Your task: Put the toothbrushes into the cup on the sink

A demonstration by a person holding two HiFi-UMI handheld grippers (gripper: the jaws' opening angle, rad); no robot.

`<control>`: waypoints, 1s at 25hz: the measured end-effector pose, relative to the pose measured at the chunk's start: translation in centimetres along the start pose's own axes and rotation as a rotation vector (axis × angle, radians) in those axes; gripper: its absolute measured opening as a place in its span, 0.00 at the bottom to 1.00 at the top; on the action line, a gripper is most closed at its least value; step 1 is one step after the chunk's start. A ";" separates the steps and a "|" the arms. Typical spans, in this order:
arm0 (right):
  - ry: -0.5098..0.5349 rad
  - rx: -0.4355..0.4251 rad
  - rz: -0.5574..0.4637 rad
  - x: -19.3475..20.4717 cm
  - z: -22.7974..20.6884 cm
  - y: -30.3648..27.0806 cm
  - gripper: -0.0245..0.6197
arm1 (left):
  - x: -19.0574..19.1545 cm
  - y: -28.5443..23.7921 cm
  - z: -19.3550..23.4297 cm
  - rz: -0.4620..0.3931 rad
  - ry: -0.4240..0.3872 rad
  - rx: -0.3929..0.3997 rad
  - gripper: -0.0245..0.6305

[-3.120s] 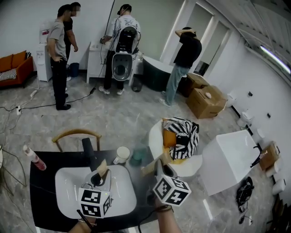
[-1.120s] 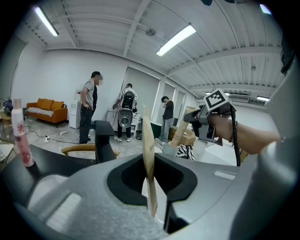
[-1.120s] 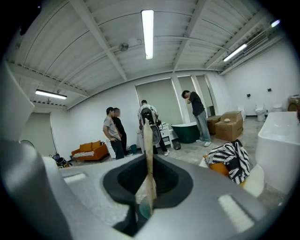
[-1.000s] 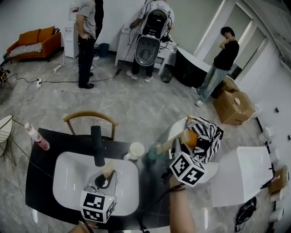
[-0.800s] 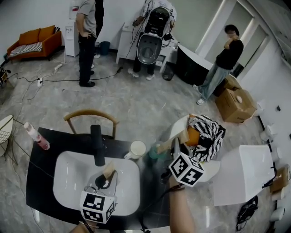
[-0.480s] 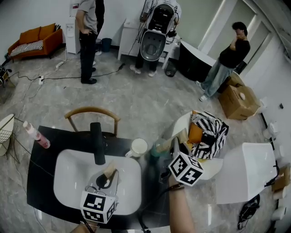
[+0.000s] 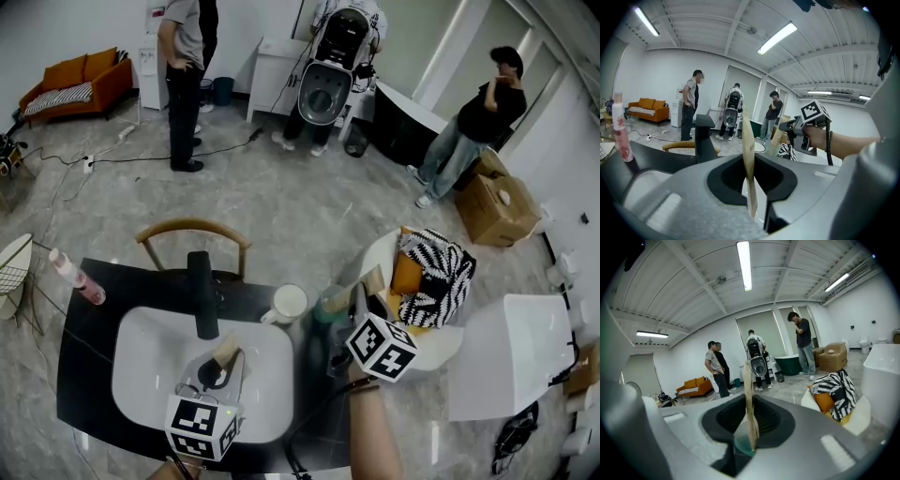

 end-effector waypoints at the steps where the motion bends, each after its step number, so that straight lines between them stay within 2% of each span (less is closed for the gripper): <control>1: -0.003 -0.006 0.003 0.1 0.1 -0.1 0.16 | 0.1 0.0 0.0 -0.001 0.001 -0.001 0.10; 3: -0.006 -0.007 0.013 0.4 0.1 -0.3 0.25 | 0.1 0.0 0.1 -0.001 0.002 -0.001 0.10; 8: -0.009 0.042 0.020 0.7 -1.0 0.0 0.31 | 0.2 0.2 0.2 -0.002 0.002 -0.001 0.10; 16: -0.020 0.094 0.034 1.2 -2.7 1.3 0.32 | -0.1 0.3 0.1 -0.002 0.002 0.000 0.10; 25: -0.022 0.112 0.046 1.8 -2.4 3.4 0.32 | -0.9 0.9 -0.2 -0.011 -0.012 0.018 0.10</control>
Point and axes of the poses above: the fingertips, and each gripper's own axes: y backward along the fingers, z to its left, x out of its underside, the point moved 1 cm from there along y, backward along the fingers, and after that the axes turned 4 degrees about y, right-handed, at the moved point
